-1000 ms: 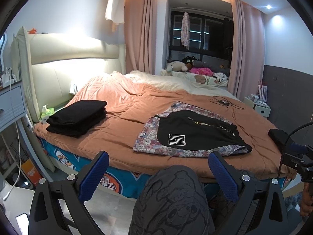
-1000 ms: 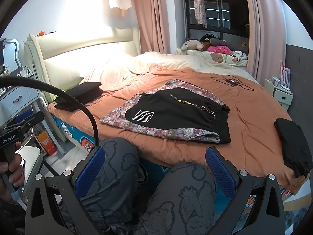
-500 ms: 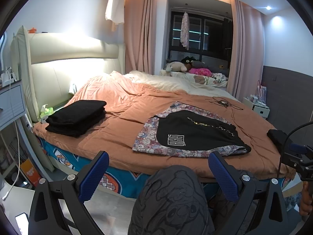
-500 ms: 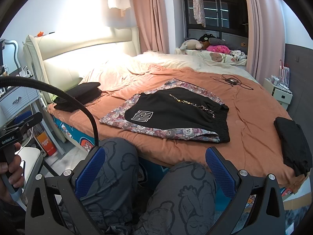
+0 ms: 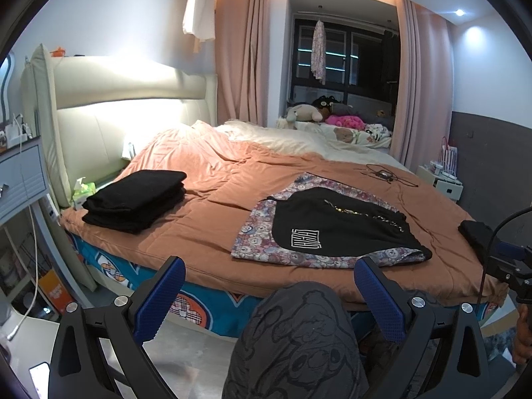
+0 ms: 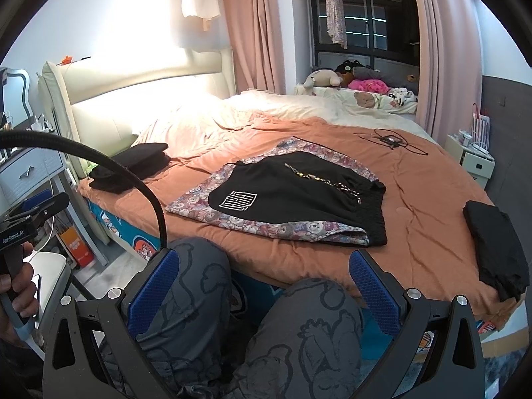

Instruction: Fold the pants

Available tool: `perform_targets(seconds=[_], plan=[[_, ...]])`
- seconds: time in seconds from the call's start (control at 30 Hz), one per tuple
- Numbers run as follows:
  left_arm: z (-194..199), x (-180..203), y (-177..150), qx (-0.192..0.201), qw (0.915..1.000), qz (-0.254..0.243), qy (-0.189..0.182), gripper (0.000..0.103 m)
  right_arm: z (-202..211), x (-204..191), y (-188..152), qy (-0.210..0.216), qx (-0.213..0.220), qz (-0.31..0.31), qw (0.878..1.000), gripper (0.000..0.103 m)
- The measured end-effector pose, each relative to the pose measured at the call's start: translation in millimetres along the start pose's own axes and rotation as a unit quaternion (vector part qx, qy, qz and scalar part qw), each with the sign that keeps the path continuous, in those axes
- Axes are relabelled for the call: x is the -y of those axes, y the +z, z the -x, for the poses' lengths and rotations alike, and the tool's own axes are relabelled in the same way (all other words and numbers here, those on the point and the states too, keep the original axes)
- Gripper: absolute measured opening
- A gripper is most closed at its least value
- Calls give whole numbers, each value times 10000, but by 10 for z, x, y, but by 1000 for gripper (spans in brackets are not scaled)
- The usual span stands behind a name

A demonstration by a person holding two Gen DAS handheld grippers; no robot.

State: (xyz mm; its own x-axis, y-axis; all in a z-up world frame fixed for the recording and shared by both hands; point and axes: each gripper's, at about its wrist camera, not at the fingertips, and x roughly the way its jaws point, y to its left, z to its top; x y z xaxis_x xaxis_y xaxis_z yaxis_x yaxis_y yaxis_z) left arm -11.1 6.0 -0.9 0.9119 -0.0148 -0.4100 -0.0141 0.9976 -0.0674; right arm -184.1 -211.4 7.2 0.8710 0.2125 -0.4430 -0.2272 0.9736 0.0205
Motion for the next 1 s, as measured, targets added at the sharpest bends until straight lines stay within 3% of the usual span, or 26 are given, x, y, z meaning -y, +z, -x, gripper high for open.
perform_targets(seconds=[0.47,1.0], plan=[[-69,-86,37,-24,10000,74,-24,102,-81,25,22,-4,-27,-51,10000,103],[-570,-234,115,-243,9994,224,-122,102,-470,267,140,0,-132,-359,9993,103]])
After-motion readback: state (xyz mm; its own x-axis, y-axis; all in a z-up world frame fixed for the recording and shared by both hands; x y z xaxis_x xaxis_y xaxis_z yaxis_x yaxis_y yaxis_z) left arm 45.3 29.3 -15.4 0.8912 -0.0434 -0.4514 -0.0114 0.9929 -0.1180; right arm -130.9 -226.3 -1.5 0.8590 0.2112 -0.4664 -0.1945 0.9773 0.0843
